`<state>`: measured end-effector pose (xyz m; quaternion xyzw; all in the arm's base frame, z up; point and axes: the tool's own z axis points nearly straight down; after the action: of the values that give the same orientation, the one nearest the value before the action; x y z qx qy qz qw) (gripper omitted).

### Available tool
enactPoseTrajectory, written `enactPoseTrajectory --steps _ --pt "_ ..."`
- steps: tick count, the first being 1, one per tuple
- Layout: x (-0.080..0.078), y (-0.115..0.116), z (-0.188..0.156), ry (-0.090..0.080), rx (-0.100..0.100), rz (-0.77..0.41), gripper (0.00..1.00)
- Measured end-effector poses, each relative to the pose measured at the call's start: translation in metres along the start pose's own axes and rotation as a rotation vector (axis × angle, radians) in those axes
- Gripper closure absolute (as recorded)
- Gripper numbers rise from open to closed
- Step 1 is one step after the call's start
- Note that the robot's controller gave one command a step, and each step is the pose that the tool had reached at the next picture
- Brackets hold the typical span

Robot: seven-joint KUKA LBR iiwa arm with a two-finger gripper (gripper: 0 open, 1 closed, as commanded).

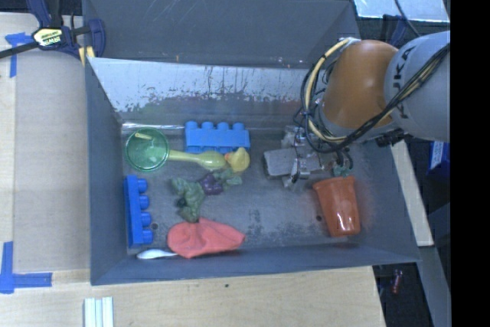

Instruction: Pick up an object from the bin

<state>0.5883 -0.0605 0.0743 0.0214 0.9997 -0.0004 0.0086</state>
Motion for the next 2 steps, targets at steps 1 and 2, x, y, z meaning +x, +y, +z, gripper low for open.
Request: enactPoseTrajectory --steps 1,2 --pt "0.0 0.0 0.0 0.0 0.0 0.0 1.0" --pt "0.0 0.0 0.0 0.0 0.0 0.0 1.0"
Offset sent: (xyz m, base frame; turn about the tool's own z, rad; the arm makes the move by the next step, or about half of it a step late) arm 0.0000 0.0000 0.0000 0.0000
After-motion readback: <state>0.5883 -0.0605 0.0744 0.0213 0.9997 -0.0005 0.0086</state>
